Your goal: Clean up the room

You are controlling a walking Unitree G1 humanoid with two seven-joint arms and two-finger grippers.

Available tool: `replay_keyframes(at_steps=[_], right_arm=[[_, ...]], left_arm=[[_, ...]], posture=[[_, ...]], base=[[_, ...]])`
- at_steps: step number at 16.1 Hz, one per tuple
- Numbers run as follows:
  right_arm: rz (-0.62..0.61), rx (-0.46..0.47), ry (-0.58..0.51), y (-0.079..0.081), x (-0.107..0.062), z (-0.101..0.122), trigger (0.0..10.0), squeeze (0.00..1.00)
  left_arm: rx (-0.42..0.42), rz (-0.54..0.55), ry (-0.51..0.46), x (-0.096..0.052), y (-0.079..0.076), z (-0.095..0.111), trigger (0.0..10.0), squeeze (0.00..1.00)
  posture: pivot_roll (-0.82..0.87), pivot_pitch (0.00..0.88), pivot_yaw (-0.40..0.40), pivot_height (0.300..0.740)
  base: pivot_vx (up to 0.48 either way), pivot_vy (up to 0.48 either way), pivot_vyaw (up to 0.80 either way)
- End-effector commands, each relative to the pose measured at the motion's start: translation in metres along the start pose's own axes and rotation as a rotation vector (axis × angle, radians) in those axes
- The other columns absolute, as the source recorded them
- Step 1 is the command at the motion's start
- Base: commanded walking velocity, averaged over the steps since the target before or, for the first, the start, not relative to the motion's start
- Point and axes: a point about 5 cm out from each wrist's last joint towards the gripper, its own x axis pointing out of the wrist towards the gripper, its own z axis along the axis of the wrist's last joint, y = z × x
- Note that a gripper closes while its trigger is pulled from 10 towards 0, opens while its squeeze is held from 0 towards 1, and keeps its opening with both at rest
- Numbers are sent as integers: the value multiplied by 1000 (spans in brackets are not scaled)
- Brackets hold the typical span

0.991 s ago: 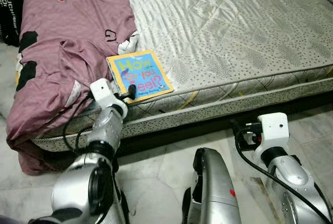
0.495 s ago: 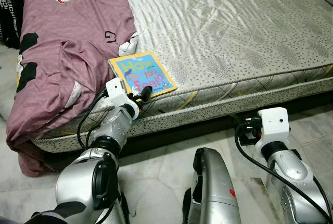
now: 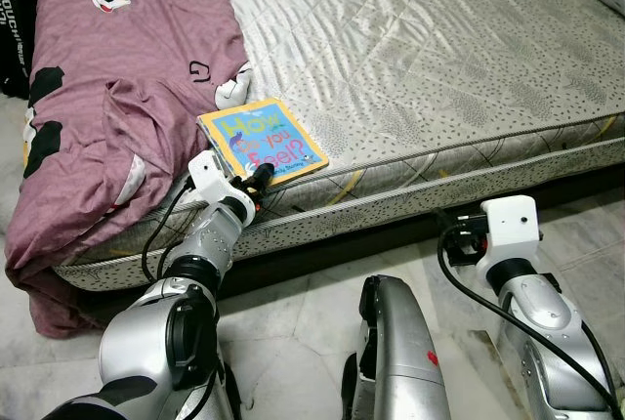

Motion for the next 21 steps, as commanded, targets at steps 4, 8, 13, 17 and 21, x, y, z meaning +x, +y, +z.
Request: replay_keyframes(at_steps=[4, 8, 13, 17, 21], right_arm=[[9, 5, -3, 5, 5, -2, 10000, 0], [93, -7, -23, 17, 10, -1, 10000, 0], [116, -2, 5, 32, 30, -3, 10000, 0], [141, 8, -90, 55, 51, 11, 10000, 0], [169, 171, -80, 79, 59, 20, 10000, 0]], left_arm=[[-88, -19, 15, -2, 3, -7, 0, 0], [-119, 4, -18, -3, 8, 0, 0, 0], [-43, -17, -81, -1, 3, 16, 0, 0], [178, -152, -180, 2, -31, 25, 0, 0], [511, -137, -345, -31, -32, 38, 0, 0]], posture=[[-167, 108, -55, 497], [-153, 86, -50, 497], [-83, 42, -47, 497], [-10, 18, -57, 497], [47, 0, -28, 497]], base=[[0, 0, 0], [0, 0, 0], [0, 0, 0], [0, 0, 0], [0, 0, 0]])
